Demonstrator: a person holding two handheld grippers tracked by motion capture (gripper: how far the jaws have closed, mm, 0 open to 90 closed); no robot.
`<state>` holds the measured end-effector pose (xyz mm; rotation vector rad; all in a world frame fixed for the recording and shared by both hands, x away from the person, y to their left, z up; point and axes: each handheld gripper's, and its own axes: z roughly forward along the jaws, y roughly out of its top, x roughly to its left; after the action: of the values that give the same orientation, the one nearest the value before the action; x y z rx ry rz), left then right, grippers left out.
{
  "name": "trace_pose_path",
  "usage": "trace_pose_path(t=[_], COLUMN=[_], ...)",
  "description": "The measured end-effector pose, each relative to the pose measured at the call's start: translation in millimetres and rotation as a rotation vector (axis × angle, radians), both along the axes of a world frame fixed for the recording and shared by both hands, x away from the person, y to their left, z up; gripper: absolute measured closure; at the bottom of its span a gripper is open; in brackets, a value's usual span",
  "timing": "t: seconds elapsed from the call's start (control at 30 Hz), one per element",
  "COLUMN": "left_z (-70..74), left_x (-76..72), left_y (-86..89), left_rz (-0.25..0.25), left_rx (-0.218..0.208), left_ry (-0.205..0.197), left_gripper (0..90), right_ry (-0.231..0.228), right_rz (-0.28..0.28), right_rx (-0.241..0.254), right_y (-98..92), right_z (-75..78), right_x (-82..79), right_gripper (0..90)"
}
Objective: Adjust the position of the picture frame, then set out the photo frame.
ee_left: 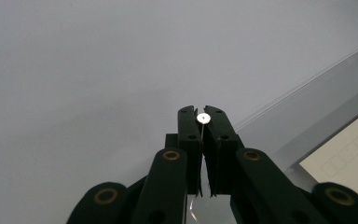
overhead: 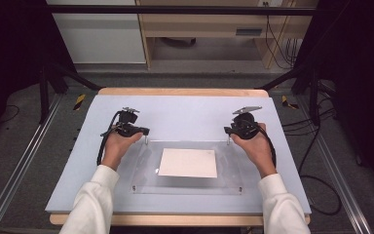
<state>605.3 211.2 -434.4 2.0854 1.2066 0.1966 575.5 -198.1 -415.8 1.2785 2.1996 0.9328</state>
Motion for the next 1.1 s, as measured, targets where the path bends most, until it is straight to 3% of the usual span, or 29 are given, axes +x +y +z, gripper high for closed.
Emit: trace_pose_path(t=[0.2, 0.3, 0.47, 0.53, 0.87, 1.1], left_z=[-0.1, -0.1, -0.1, -0.1, 0.0, 0.2], left_x=[0.6, 0.5, 0.5, 0.5, 0.1, -0.3], left_y=[0.5, 0.2, 0.4, 0.4, 0.0, -0.5], left_rz=[-0.001, 0.000, -0.001, 0.000, 0.004, 0.006], left_rx=[-0.001, 0.001, 0.003, 0.002, 0.004, 0.006], left_ry=[0.003, 0.003, 0.007, 0.007, 0.009, 0.010], left_gripper=[85.0, 85.0, 85.0, 85.0, 85.0, 85.0], right_ry=[-0.140, -0.195, -0.261, -0.270, -0.235, -0.196], right_rz=[0.003, 0.007, 0.028, 0.039, 0.023, 0.050], right_rx=[0.001, 0.019, 0.000, -0.006, -0.018, -0.020], right_y=[-7.3, -12.7, -23.4, -29.1, -46.1, -50.1], right_z=[17.5, 25.6, 29.8, 25.3, -5.3, -26.3], right_x=[-23.0, -42.2, -80.2, -100.8, -148.7, -178.8], right_gripper=[42.7, 43.7, 45.6, 47.9, 49.2, 44.9])
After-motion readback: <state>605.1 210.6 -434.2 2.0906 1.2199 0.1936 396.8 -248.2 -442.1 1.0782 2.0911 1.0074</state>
